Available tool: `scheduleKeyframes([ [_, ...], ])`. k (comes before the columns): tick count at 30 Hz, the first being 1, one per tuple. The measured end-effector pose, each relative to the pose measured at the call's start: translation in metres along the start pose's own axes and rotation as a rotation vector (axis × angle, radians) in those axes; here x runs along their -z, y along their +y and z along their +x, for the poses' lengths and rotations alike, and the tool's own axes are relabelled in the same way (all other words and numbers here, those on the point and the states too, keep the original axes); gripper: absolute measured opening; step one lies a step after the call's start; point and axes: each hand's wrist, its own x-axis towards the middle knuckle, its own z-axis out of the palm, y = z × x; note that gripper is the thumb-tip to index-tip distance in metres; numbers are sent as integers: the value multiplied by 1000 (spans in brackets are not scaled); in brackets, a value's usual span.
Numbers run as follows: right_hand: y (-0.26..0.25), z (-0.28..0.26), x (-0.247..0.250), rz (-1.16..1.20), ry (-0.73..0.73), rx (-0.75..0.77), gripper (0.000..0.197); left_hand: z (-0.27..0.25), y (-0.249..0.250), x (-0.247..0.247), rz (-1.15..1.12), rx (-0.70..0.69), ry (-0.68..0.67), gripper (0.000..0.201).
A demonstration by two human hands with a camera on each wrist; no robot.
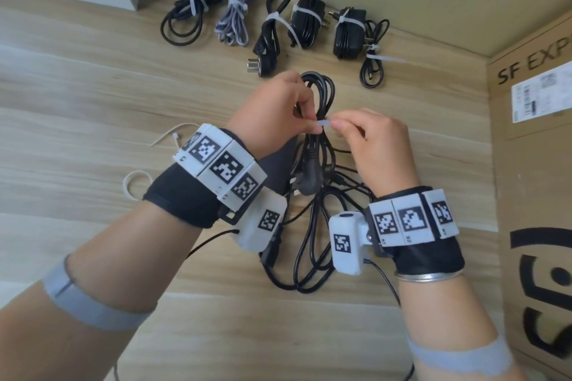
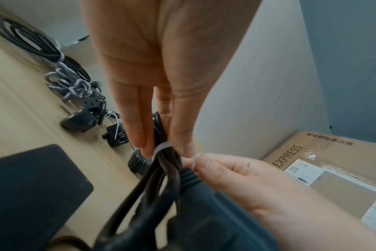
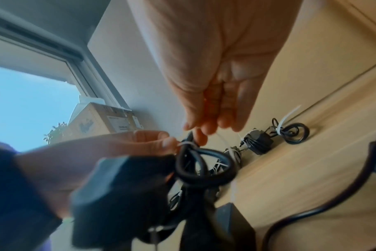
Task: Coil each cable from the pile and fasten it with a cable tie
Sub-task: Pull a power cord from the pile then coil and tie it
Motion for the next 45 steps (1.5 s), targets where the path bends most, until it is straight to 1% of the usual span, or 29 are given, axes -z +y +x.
scheduleKeyframes([
  [3,-6,-3,5,8,-89,-79,26,6,7,-3,17,-6,39,15],
  [5,-9,-3,8,80,-179,-170,30,10,12,-6,44,-8,53,16],
  [7,-10,-3,8,162,-286,-214,28,13,14,-8,48,8,66,16],
  [9,-7,-1,7,184,-338,-249,24,16,15,-11,31,25,56,14],
  [12,0,0,4,149,-319,-286,21,17,13,-16,-17,-12,6,4],
  [13,3,0,4,159,-304,-297,21,17,13,-17,-37,-41,-17,8],
  [14,5,0,4,178,-295,-312,22,16,11,-18,-56,-72,-29,18],
  [16,10,-1,8,199,-286,-339,26,14,6,-21,-66,-111,-14,34],
  [17,12,-1,10,209,-280,-354,29,14,3,-24,-42,-112,6,38],
  [19,17,-1,14,262,-268,-383,33,13,-3,-30,32,-51,3,40],
  [21,20,-1,17,318,-262,-408,34,13,-8,-36,61,9,-109,36],
  [23,24,-1,17,356,-270,-413,30,14,-12,-41,-28,42,-239,36],
  [24,26,-1,16,368,-273,-411,27,15,-13,-42,-103,75,-274,38],
  [27,31,-2,14,377,-274,-414,25,16,-13,-43,-309,130,-296,36],
  [29,35,-2,13,383,-269,-408,21,17,-13,-43,-345,114,-327,28],
  [32,39,-3,11,405,-264,-410,20,20,-12,-44,-302,77,-329,18],
  [34,41,-3,10,427,-273,-395,20,20,-10,-47,-303,42,-332,17],
  [38,48,-9,9,472,-324,-366,21,19,-8,-50,-423,71,-277,15],
  [40,52,-12,11,498,-338,-362,25,18,-9,-50,-474,87,-289,14],
  [43,57,-15,10,589,-346,-389,27,20,-10,-51,-514,96,-280,17],
  [45,59,-17,8,644,-354,-411,27,22,-8,-53,-566,73,-253,17],
])
